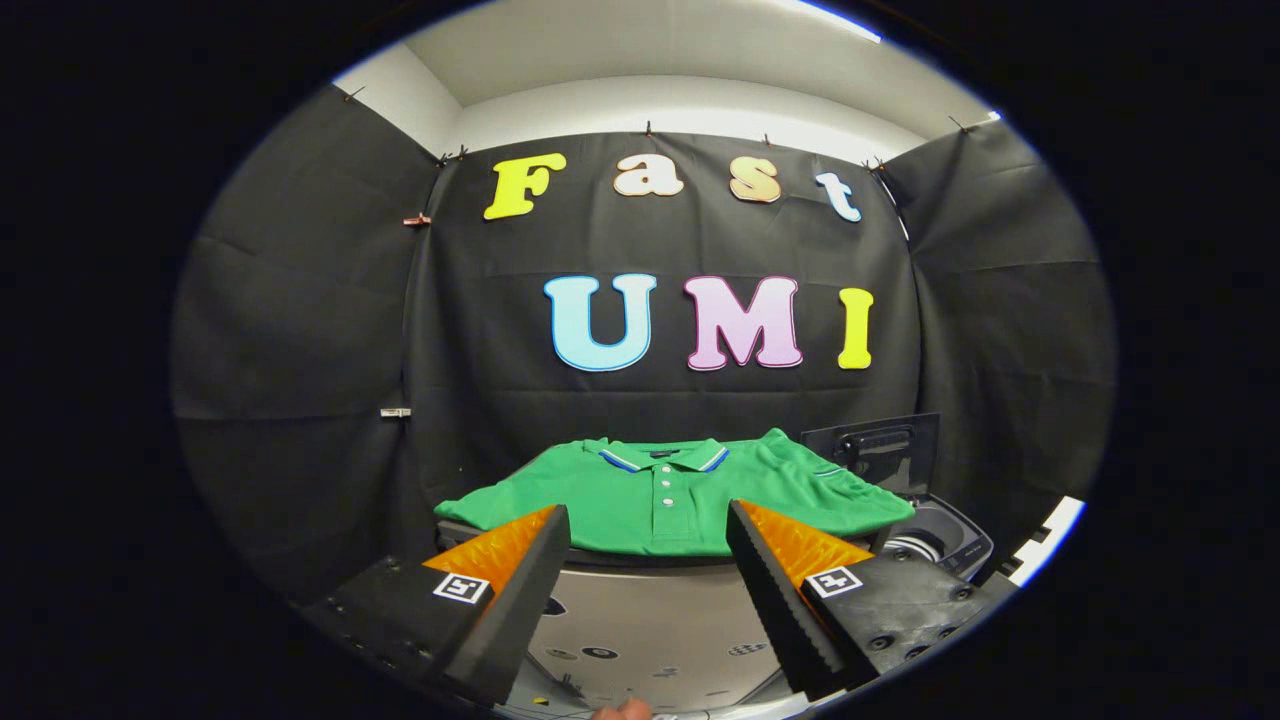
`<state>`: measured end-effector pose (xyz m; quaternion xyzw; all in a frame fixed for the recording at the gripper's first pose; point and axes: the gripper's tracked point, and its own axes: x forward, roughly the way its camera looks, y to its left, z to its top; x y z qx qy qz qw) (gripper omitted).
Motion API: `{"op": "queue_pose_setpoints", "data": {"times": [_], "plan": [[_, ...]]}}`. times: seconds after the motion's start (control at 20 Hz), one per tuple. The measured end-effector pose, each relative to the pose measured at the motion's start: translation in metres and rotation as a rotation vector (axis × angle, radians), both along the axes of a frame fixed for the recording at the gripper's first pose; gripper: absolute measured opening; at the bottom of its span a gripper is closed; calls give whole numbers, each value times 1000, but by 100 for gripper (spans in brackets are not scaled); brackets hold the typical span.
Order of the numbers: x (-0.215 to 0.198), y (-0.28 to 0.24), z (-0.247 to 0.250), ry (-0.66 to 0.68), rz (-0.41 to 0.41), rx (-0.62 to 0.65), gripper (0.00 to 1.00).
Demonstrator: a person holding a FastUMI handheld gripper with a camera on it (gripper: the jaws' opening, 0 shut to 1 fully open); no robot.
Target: Put the clothes into the washing machine and then close the washing machine lid.
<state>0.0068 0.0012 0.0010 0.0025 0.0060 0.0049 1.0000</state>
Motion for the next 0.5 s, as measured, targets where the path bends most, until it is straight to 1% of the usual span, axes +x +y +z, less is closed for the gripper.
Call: {"op": "queue_pose_setpoints", "data": {"times": [0.5], "plan": [[12, -7, -6, 22, -26, 14, 99]]}}
